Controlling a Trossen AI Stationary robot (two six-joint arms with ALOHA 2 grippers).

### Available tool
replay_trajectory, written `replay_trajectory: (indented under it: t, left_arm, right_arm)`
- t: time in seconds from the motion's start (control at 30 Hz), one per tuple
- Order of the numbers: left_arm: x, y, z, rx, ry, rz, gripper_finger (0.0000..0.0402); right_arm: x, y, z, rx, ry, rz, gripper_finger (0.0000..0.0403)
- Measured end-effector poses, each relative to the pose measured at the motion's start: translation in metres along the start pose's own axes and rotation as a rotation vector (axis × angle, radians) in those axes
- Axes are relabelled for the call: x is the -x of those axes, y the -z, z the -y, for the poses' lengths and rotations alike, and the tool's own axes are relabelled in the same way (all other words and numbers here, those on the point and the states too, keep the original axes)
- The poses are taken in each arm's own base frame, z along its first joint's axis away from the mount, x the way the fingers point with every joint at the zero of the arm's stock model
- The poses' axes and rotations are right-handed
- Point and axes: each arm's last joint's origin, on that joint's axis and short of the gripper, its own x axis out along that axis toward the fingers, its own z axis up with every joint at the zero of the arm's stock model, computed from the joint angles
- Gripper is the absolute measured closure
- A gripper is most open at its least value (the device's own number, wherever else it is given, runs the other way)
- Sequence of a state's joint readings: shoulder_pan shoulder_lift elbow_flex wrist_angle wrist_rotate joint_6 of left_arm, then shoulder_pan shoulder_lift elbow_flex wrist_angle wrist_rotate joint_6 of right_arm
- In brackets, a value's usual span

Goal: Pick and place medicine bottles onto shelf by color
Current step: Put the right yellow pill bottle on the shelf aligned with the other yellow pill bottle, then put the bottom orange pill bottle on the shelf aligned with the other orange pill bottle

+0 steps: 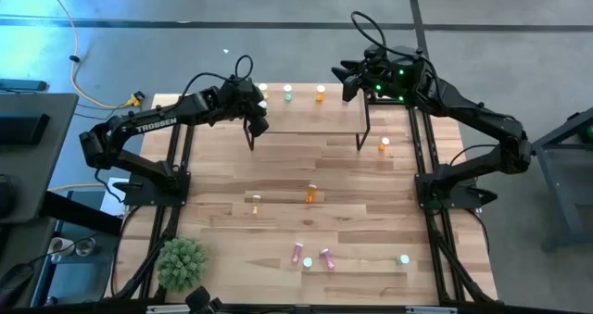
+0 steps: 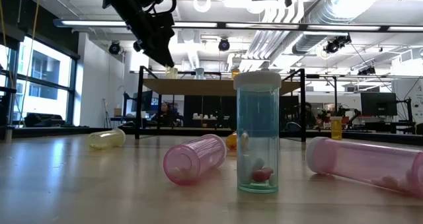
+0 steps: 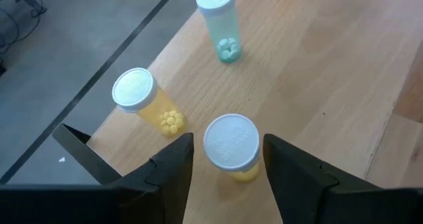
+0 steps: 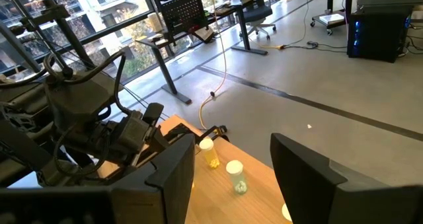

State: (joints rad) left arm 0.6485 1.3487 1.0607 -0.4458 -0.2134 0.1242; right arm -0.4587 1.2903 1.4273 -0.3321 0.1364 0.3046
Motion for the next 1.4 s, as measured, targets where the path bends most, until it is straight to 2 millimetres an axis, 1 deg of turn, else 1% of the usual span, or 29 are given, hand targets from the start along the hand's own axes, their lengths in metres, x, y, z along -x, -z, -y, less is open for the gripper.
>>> replay_trajectory:
  t: [0.3, 0.4, 0.6, 0.87, 1.1, 1.23, 1.4]
  left_arm:
    - [0.000, 0.000, 0.000, 0.041, 0.000, -0.001, 0.0176]
    - [0.002, -0.002, -0.001, 0.041, -0.004, -0.008, 0.0171]
    - [0.012, -0.015, -0.005, 0.046, -0.007, 0.017, 0.0170]
    - [0.037, -0.037, -0.013, 0.050, -0.011, 0.031, 0.0170]
    - [0.064, -0.053, -0.020, 0.042, -0.003, 0.007, 0.0171]
    - [0.080, -0.056, -0.019, 0.040, 0.018, 0.048, 0.0171]
    - [0.107, -0.054, -0.018, 0.052, 0.096, 0.128, 0.0172]
  right_arm:
    - [0.000, 0.000, 0.000, 0.000, 0.000, 0.000, 0.0214]
    - [0.000, 0.000, 0.000, 0.000, 0.000, 0.000, 0.0214]
    - [0.000, 0.000, 0.000, 0.000, 0.000, 0.000, 0.0214]
    - [0.000, 0.001, 0.000, 0.000, -0.002, -0.005, 0.0214]
    - [0.000, 0.009, 0.002, -0.020, 0.026, -0.094, 0.0214]
    - [0.001, 0.015, 0.004, -0.020, 0.047, -0.155, 0.0214]
    - [0.003, 0.021, 0.007, -0.046, 0.098, -0.205, 0.0214]
